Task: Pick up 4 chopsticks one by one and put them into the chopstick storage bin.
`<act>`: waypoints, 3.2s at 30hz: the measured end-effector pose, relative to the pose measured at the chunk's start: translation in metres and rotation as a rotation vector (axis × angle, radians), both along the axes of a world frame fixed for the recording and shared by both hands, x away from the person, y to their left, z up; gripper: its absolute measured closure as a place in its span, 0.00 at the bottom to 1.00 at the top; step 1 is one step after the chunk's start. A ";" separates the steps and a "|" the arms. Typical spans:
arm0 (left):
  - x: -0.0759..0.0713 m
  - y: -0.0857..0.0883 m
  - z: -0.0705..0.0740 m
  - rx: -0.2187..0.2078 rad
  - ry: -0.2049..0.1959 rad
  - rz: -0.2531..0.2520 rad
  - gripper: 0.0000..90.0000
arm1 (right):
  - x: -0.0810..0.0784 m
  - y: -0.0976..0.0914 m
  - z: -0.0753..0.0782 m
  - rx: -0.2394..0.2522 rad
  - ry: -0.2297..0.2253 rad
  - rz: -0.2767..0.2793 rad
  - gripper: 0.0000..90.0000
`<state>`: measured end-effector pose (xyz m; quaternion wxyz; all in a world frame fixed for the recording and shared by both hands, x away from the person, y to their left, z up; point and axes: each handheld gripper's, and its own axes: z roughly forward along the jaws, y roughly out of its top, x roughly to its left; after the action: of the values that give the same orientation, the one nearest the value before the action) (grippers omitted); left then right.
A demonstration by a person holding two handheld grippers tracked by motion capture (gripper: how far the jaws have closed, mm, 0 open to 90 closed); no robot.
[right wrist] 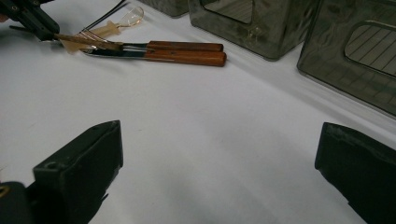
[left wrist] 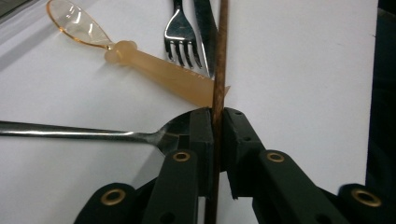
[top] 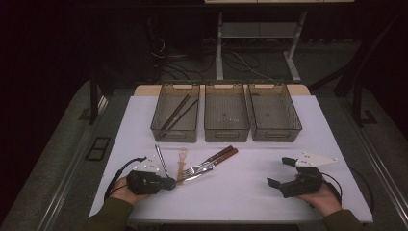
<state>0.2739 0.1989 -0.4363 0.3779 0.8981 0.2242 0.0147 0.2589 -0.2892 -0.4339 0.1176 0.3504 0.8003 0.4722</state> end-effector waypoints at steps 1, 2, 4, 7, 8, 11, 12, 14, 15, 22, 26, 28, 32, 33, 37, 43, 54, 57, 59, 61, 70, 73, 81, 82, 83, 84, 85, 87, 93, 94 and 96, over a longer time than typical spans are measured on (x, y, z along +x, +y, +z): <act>0.000 0.000 0.000 0.001 -0.001 -0.003 0.93 | 0.000 0.000 0.000 0.001 0.000 -0.001 0.01; 0.000 0.000 0.000 0.001 -0.001 -0.002 0.93 | 0.000 0.000 0.000 0.001 0.000 -0.001 0.01; 0.000 0.000 0.000 0.000 0.000 -0.002 0.93 | 0.000 0.000 0.000 0.001 0.001 -0.001 0.01; 0.001 0.001 0.001 0.001 0.002 -0.003 0.94 | 0.000 0.000 0.000 0.001 0.000 -0.001 0.01; 0.001 0.000 0.001 0.000 0.001 -0.003 0.94 | 0.000 0.000 0.000 0.002 0.000 -0.001 0.01; 0.001 0.000 0.003 -0.017 -0.001 0.004 0.94 | 0.000 0.000 0.000 0.003 0.002 -0.002 0.01; 0.001 0.001 0.004 -0.020 -0.003 0.004 0.94 | 0.000 0.000 0.000 0.003 0.002 -0.002 0.01; 0.001 0.001 0.007 -0.034 -0.006 0.011 0.94 | 0.000 0.000 0.000 0.003 0.002 -0.002 0.01; 0.001 0.001 0.008 -0.047 -0.005 0.016 0.94 | 0.000 0.000 0.000 0.003 0.002 -0.002 0.01; 0.001 0.000 0.015 -0.068 -0.011 0.054 0.94 | 0.000 0.000 0.000 0.003 0.005 -0.005 0.01; 0.003 0.001 0.018 -0.080 -0.019 0.075 0.94 | 0.000 0.000 0.000 0.003 0.000 -0.004 0.01; 0.005 0.002 0.019 -0.081 -0.019 0.090 0.94 | 0.000 -0.001 0.000 0.003 0.000 -0.005 0.01; 0.008 0.003 0.022 -0.089 -0.027 0.126 0.94 | 0.000 -0.001 0.000 0.003 0.000 -0.004 0.01; 0.008 0.003 0.023 -0.094 -0.030 0.133 0.94 | 0.000 -0.001 0.000 0.003 0.000 -0.004 0.01; 0.012 0.005 0.026 -0.105 -0.038 0.156 0.94 | 0.000 -0.001 0.000 0.003 0.000 -0.004 0.01; 0.018 0.007 0.030 -0.123 -0.044 0.188 0.94 | 0.001 -0.001 0.000 0.003 -0.002 -0.005 0.01; 0.034 0.010 0.037 -0.154 -0.074 0.253 0.94 | 0.001 -0.001 0.000 0.003 0.002 -0.007 0.01; 0.039 0.010 0.038 -0.156 -0.078 0.269 0.94 | 0.001 -0.001 0.000 0.003 0.002 -0.007 0.01; 0.043 0.009 0.040 -0.159 -0.087 0.278 0.94 | 0.001 -0.001 0.000 0.003 0.002 -0.008 0.01; 0.046 0.008 0.042 -0.167 -0.093 0.290 0.94 | 0.001 -0.001 0.000 0.004 0.000 -0.008 0.01; 0.064 0.005 0.051 -0.188 -0.124 0.323 0.94 | 0.001 -0.001 0.000 0.005 0.002 -0.010 0.01; 0.069 0.004 0.054 -0.197 -0.133 0.333 0.94 | 0.001 -0.002 0.000 0.006 0.002 -0.010 0.01; 0.082 0.001 0.058 -0.208 -0.144 0.364 0.94 | 0.001 -0.002 0.000 0.007 0.002 -0.012 0.01; 0.084 0.000 0.058 -0.206 -0.144 0.367 0.94 | 0.001 -0.002 0.000 0.007 0.001 -0.011 0.01; 0.085 0.000 0.059 -0.205 -0.145 0.371 0.94 | 0.001 -0.002 0.000 0.008 0.000 -0.012 0.01; 0.087 -0.001 0.059 -0.206 -0.145 0.376 0.94 | 0.001 -0.002 0.000 0.008 0.001 -0.012 0.01; 0.090 -0.002 0.060 -0.206 -0.146 0.380 0.94 | 0.001 -0.002 0.000 0.007 0.001 -0.011 0.01; 0.094 -0.003 0.062 -0.209 -0.148 0.389 0.94 | 0.001 -0.002 0.000 0.009 0.001 -0.012 0.01; 0.108 -0.009 0.069 -0.208 -0.157 0.412 0.94 | 0.001 -0.002 0.000 0.011 0.001 -0.011 0.01; 0.110 -0.010 0.071 -0.206 -0.161 0.413 0.94 | 0.001 -0.002 0.000 0.011 -0.001 -0.010 0.01; 0.115 -0.012 0.075 -0.205 -0.165 0.422 0.94 | 0.001 -0.002 0.000 0.012 0.000 -0.010 0.01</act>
<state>0.3893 0.1873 -0.3609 0.4726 0.7842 0.3754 0.1440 0.2598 -0.2916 -0.4335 0.1177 0.3553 0.7956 0.4764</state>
